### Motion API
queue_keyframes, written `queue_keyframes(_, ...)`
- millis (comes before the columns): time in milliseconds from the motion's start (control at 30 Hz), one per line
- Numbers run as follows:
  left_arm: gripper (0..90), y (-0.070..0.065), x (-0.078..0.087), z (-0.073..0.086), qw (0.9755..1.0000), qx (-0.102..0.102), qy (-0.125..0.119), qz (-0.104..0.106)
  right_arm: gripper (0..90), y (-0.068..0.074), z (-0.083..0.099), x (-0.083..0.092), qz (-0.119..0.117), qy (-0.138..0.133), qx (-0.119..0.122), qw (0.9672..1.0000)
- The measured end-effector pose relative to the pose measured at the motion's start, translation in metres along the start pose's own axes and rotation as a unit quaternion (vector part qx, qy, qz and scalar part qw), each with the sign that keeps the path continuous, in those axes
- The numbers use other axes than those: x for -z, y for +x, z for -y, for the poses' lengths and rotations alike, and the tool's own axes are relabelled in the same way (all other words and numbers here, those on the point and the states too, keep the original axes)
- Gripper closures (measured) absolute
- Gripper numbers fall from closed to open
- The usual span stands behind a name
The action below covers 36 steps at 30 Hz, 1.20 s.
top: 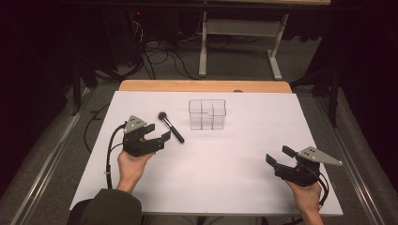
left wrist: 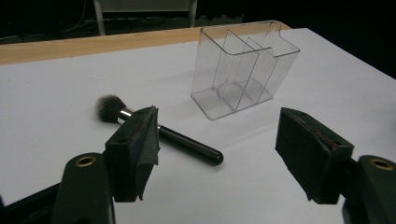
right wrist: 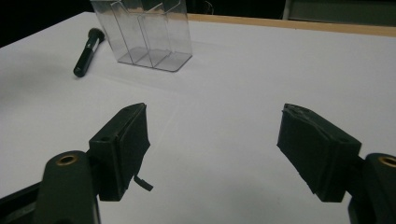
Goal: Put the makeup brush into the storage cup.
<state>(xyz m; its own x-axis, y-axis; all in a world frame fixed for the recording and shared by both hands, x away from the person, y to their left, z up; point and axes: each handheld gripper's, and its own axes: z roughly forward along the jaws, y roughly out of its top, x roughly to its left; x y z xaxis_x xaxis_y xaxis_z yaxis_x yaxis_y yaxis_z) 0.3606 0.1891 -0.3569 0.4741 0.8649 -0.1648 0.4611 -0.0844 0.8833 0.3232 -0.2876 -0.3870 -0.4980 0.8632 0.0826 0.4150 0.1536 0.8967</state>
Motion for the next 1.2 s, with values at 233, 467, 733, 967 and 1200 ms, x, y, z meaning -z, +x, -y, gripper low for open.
queue_keyframes(233,30.1,-0.006,-0.008,-0.007,1.0000,-0.004,-0.005,0.007,26.6,0.000,0.000,0.000,-0.001,0.002,0.001,1.0000)
queue_keyframes(467,30.2,-0.010,-0.017,-0.013,0.9999,-0.009,-0.004,0.012,26.6,0.000,0.000,-0.001,-0.003,0.003,0.004,1.0000)
queue_keyframes(733,30.4,-0.013,-0.027,-0.021,0.9998,-0.012,-0.003,0.014,26.6,0.000,0.000,0.000,-0.002,0.002,0.003,1.0000)
queue_keyframes(967,30.7,-0.012,-0.034,-0.028,0.9998,-0.008,-0.007,0.015,26.6,0.000,0.000,0.000,-0.002,0.002,0.003,1.0000)
queue_keyframes(1200,31.0,-0.009,-0.040,-0.034,0.9999,-0.003,-0.007,0.010,26.5,0.000,0.000,0.000,-0.002,0.002,0.004,1.0000)
